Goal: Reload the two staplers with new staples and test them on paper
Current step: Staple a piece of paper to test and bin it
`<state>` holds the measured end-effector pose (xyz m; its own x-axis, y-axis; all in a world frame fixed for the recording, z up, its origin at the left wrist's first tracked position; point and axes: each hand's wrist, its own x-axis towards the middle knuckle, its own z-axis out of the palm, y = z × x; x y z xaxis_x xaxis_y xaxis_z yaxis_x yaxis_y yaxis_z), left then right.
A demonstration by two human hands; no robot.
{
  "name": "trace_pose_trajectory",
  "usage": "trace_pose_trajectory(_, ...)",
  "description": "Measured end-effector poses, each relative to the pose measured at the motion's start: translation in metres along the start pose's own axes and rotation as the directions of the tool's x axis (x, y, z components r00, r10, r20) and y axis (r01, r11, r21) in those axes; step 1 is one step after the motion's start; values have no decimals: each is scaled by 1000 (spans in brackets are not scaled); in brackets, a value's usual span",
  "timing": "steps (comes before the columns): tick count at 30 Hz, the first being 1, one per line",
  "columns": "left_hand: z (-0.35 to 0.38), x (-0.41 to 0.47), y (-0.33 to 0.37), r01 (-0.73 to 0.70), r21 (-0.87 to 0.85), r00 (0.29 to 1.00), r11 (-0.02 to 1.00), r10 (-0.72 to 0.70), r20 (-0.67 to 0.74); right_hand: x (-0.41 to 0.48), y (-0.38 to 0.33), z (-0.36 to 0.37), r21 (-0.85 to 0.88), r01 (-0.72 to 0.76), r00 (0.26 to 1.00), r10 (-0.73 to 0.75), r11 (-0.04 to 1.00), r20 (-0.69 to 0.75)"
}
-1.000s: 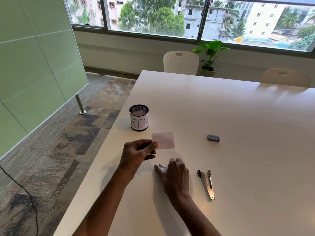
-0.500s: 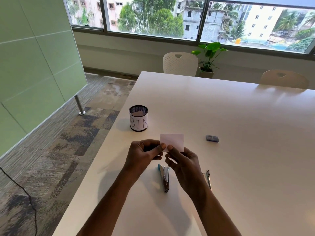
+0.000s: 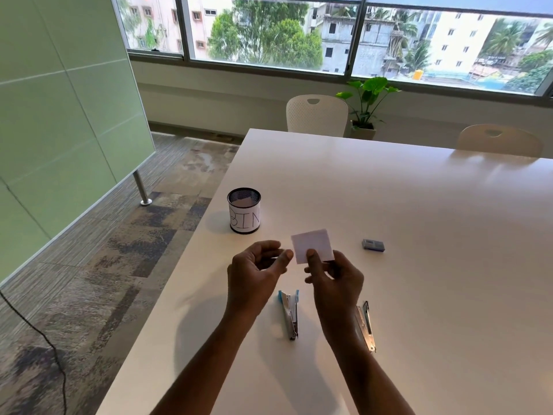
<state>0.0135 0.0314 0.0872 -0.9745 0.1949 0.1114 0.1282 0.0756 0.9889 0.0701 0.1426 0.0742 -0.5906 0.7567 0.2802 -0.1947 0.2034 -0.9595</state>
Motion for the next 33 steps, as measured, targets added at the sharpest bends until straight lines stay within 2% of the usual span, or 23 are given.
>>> trace_pose_trajectory(2, 3, -5, 3, 16, -95, 999, 995, -11, 53, 3, 2, 0, -240, 254, 962, -271, 937, -41)
trace_pose_trajectory(5, 8, -11, 12, 23, -232, 965, 972, 39, 259, 4, -1, -2, -311, 471, 872, -489, 826, 21)
trace_pose_trajectory(8, 9, -14, 23, 41, -310, 934, 950, 73, 350, -1, -4, -4, -339, 536, 835, -545, 773, 77)
trace_pose_trajectory(15, 3, -5, 19, 101, -311, 948, 945, 3, 317, -8, 1, -16, -330, 585, 811, -527, 741, 255)
trace_pose_trajectory(18, -2, 2, 19, 155, -318, 947, 935, -50, 316, -4, -10, -24, -275, 507, 862, -473, 817, 182)
trace_pose_trajectory(19, -3, 4, 19, 167, -314, 946, 935, -61, 319, -1, -13, -24, -248, 429, 903, -405, 869, 143)
trace_pose_trajectory(21, -5, 6, 19, 182, -311, 939, 933, -71, 335, 6, -18, -24, -132, 169, 982, -155, 977, 108)
trace_pose_trajectory(23, -4, 6, 20, 185, -307, 933, 934, -69, 354, 11, -20, -24, 19, -75, 982, 71, 997, 174)
trace_pose_trajectory(25, -3, 5, 20, 194, -304, 930, 933, -76, 360, 13, -21, -27, 113, -200, 956, 169, 973, 240)
trace_pose_trajectory(27, -2, 4, 19, 198, -293, 932, 935, -87, 351, 13, -23, -28, 148, -243, 943, 198, 959, 267)
trace_pose_trajectory(33, -1, 4, 19, 178, -266, 942, 947, -87, 323, 10, -23, -28, 124, -232, 932, 184, 965, 313)
